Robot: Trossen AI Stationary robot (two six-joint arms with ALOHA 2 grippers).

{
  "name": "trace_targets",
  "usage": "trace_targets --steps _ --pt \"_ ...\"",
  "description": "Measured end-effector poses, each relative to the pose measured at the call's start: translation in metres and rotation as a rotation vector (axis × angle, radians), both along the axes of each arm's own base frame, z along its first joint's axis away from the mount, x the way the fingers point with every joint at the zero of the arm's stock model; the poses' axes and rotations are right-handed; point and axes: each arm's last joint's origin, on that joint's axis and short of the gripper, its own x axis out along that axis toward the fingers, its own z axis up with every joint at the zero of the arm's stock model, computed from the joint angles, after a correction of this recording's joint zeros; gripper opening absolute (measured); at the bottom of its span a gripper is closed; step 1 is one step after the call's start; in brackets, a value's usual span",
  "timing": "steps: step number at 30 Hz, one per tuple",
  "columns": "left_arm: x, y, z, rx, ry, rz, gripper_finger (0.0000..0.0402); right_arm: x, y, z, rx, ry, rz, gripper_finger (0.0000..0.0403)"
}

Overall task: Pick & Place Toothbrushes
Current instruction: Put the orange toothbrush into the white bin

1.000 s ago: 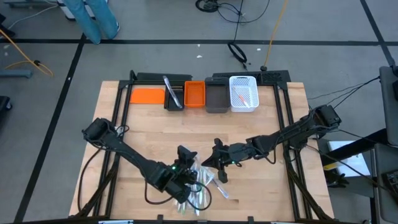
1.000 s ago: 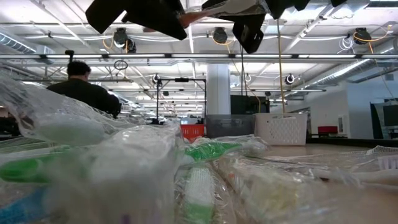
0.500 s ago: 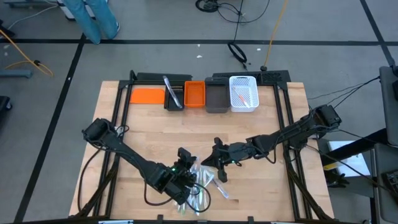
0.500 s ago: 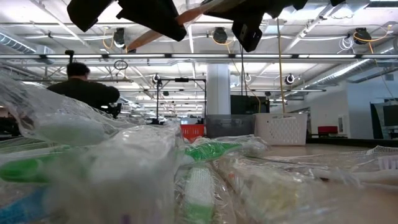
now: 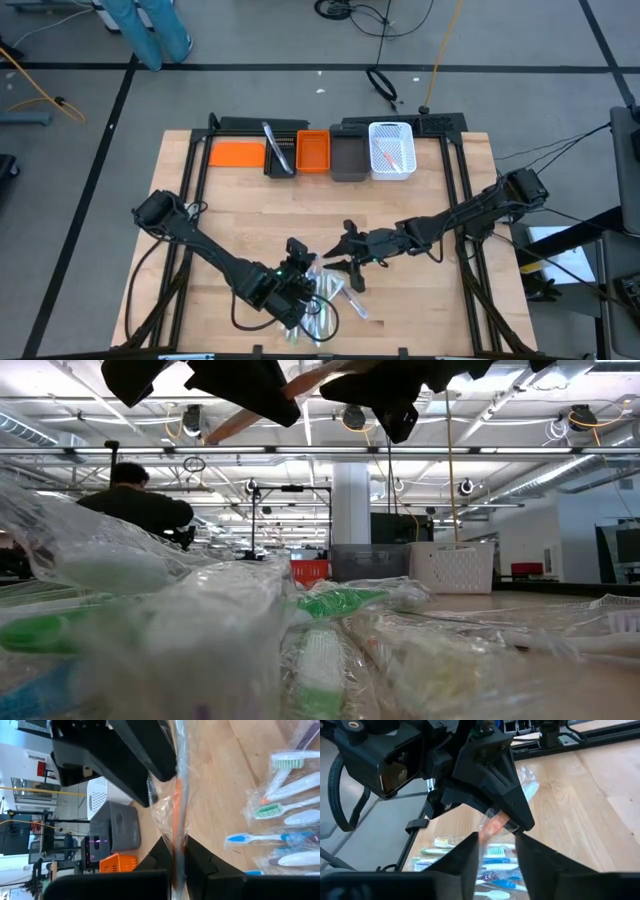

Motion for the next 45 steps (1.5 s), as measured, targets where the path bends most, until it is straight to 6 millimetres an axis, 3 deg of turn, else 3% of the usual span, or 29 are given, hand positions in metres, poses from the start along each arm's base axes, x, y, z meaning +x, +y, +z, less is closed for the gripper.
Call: trace_targets --steps 6,12,21,36,45 --pt "0.000 0.000 0.000 -0.017 -0.010 0.011 0.0015 0.000 0.000 0.002 -0.011 -0.021 0.008 0.0184" --pt "0.000 0.000 0.000 -0.021 -0.014 0.015 0.0009 0.001 0.001 0.005 0.002 -0.053 0.008 0.0205" --pt "-0.001 -0.001 0.000 -0.035 -0.021 0.028 0.0009 -0.009 -0.005 0.025 -0.019 -0.102 0.014 0.0197" --pt "-0.002 0.002 -0.001 -0.097 -0.053 0.088 0.0008 -0.041 -0.018 0.047 -0.071 -0.002 0.009 0.0194" --pt "0.003 0.017 0.000 -0.177 -0.106 0.200 0.0008 -0.074 -0.030 0.038 -0.061 0.011 -0.016 0.0182"
